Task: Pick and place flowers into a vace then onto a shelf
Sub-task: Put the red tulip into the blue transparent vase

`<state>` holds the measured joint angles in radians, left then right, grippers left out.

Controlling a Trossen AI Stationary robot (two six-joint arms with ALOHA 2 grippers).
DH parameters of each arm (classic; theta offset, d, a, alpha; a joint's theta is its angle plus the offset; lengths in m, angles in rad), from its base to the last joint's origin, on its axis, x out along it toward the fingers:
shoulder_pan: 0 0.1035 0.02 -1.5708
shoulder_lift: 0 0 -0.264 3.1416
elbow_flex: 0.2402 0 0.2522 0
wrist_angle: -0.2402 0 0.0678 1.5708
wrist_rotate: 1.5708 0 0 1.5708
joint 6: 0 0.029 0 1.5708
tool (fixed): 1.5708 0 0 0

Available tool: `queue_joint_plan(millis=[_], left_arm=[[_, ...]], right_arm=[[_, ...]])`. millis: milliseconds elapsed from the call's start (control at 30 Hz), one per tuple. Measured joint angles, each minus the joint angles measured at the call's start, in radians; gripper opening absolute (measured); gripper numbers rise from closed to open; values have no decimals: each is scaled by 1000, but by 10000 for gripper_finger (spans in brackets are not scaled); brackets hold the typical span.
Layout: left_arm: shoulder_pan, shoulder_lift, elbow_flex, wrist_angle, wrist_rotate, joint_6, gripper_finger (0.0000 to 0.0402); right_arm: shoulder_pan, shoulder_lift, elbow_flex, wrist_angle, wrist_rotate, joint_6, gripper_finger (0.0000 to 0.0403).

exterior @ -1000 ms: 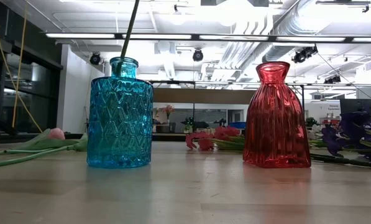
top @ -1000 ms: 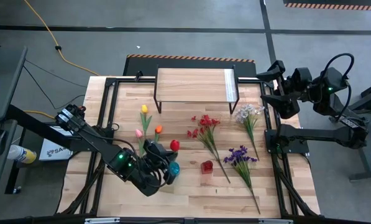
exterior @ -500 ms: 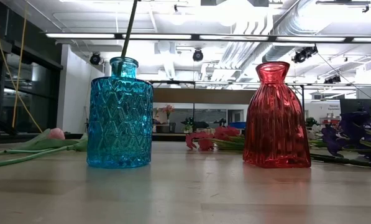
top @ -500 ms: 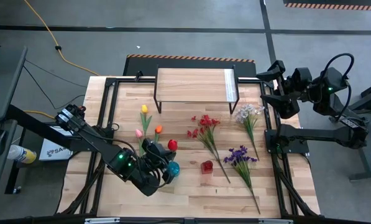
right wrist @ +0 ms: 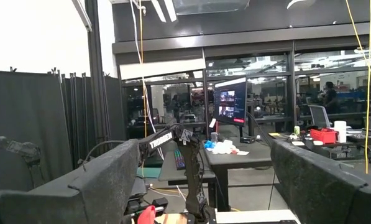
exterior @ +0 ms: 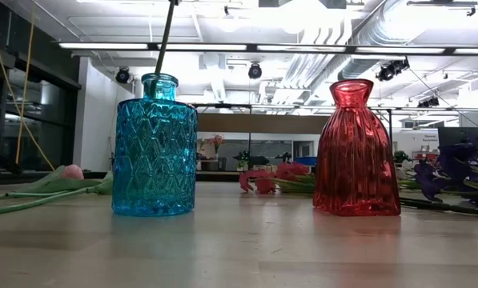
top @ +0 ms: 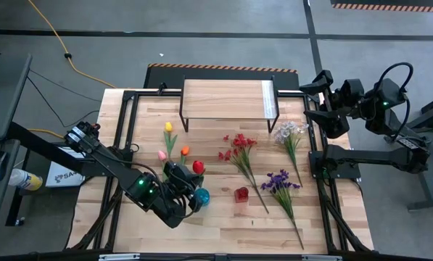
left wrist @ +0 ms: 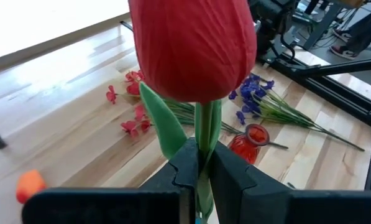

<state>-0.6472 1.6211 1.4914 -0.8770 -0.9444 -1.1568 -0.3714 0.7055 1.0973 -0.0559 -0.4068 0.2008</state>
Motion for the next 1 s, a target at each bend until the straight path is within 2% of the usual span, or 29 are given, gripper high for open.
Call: queue_joint_plan(millis=[233, 333, 533, 667, 1000], left_arm=[[15, 36, 0, -13, -16, -8, 77], [34, 53, -1, -19, 20, -16, 109], [63, 51, -1, -42, 120, -16, 200], [65, 51, -1, -39, 122, 19, 245], [56, 50, -1, -39, 151, 49, 302]], right_arm=[[0, 0, 0, 0, 0, 0, 353], [0, 0, 0, 0, 0, 0, 353], [0, 0, 0, 0, 0, 0, 353], [0, 0, 0, 0, 0, 0, 354], [0, 0, 0, 0, 15, -4, 353]])
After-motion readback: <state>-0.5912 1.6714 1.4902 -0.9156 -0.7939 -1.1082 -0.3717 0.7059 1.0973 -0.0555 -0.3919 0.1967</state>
